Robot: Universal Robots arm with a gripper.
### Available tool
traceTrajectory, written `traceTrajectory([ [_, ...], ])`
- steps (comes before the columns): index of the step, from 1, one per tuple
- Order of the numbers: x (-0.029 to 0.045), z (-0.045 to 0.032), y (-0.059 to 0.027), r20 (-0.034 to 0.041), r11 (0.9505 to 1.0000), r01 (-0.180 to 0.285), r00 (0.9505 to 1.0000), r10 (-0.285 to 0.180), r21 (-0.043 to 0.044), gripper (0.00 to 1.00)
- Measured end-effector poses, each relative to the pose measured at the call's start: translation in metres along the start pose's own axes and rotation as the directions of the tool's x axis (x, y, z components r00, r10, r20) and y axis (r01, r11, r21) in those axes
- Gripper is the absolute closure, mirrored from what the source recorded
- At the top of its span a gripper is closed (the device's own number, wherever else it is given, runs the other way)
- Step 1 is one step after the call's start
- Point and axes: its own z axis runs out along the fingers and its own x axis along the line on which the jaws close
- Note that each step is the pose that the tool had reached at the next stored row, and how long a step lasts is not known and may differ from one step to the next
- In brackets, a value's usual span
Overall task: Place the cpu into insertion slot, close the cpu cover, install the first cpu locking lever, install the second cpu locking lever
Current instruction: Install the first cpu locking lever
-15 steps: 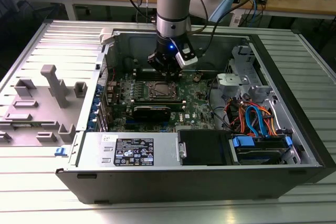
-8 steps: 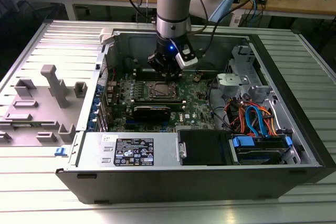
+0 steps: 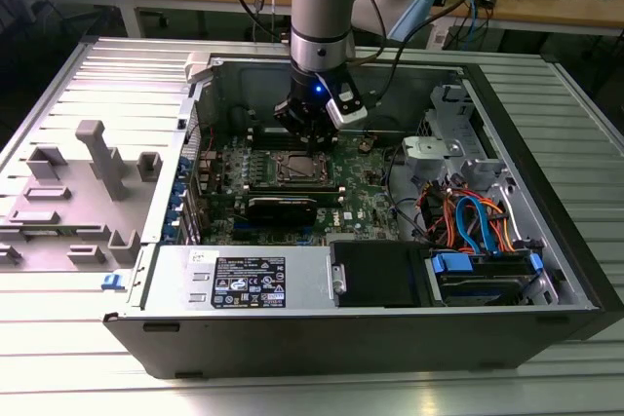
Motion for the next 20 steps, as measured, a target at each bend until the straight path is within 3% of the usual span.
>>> traceTrajectory([
  [8,-0.0001,-0.0005,0.0005,0.0,1.0,0.0,1.0,0.0,-0.0026,0.89],
  [14,-0.0002,-0.0081,0.0005,0.0001,1.0,0.0,1.0,0.0,-0.0026,0.89],
  [20,-0.0001,-0.0082,-0.0027,0.0,1.0,0.0,1.0,0.0,-0.0026,0.89],
])
